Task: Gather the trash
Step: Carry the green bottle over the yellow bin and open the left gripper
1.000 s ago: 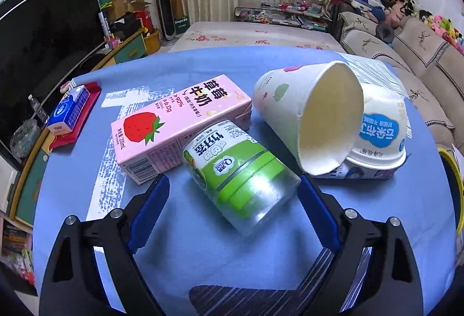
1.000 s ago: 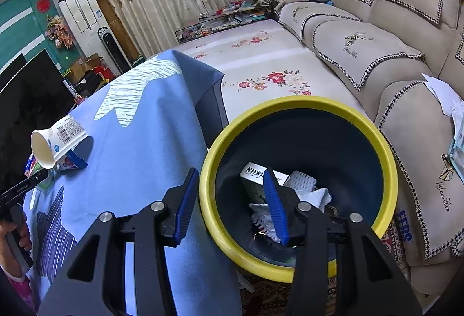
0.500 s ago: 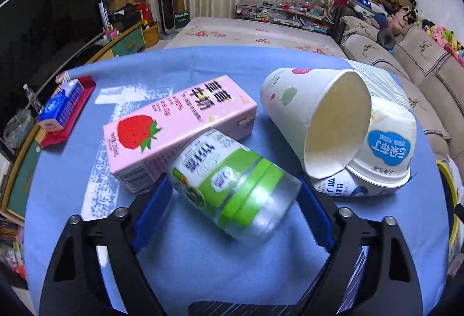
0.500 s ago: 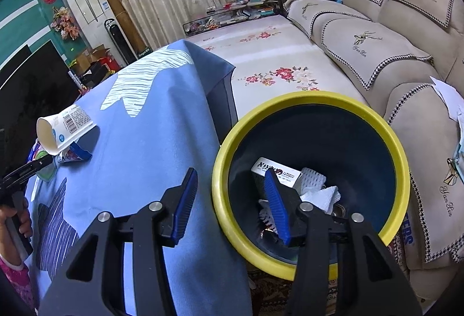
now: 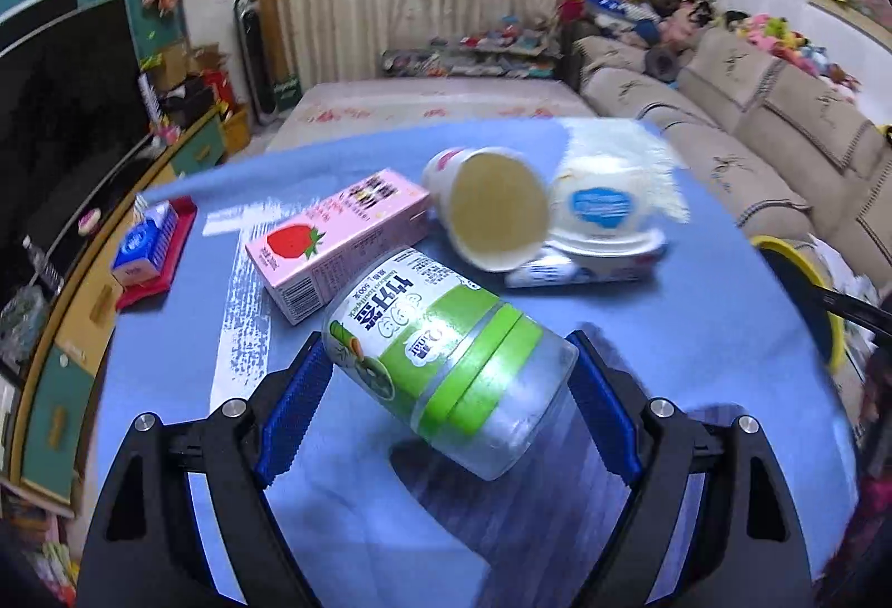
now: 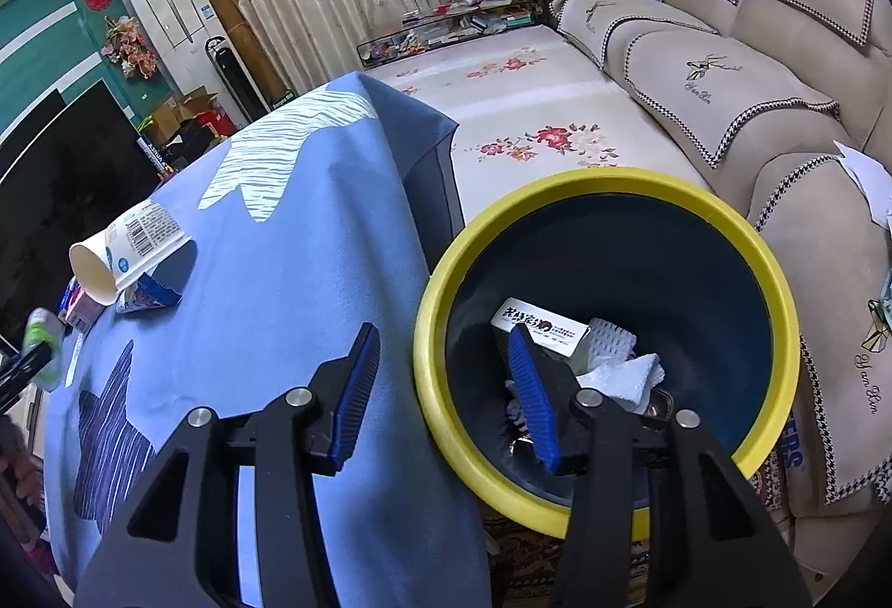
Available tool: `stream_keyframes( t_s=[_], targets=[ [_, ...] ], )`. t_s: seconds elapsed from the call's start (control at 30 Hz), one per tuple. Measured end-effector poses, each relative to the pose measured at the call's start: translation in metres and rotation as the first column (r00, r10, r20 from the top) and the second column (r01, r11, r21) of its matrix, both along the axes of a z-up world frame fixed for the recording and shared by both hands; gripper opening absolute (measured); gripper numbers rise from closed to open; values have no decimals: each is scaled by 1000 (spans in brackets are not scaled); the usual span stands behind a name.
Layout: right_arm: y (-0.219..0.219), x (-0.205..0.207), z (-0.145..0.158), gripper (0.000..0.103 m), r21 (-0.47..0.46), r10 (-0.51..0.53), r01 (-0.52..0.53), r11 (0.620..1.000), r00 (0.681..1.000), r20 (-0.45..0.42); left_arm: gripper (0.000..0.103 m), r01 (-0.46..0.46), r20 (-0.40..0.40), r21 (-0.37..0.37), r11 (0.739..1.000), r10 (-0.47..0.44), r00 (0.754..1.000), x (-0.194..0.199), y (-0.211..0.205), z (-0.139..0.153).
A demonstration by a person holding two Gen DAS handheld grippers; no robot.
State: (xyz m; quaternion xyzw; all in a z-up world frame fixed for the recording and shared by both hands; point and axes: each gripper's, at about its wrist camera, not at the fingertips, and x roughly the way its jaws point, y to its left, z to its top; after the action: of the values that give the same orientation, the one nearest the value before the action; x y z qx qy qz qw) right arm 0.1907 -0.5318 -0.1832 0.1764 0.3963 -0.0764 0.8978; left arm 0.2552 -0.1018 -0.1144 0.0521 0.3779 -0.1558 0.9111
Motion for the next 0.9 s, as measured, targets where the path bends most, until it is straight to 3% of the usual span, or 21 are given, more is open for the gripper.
stream_keyframes(
  t_s=[0.23,0.5,0.7,0.9],
  targets=[
    [2,-8,10,46,-11,0,0,1000,1000,21,83,138,80,-26,990,-136,988,-56,-30,41],
    [-16,-36,25,46,-33,-42,44,999,998,53,83,275,124,-52,960,-267,956,-80,-87,68],
    [-45,-59,29,46,-43,-113,116,992,992,64,83,399,102,-55,915,-393,914,-72,-156,65],
    [-78,-80,26,46,-46,-193,196,980,979,69,83,517,35,-57,854,-515,856,-52,-244,49]
  ],
)
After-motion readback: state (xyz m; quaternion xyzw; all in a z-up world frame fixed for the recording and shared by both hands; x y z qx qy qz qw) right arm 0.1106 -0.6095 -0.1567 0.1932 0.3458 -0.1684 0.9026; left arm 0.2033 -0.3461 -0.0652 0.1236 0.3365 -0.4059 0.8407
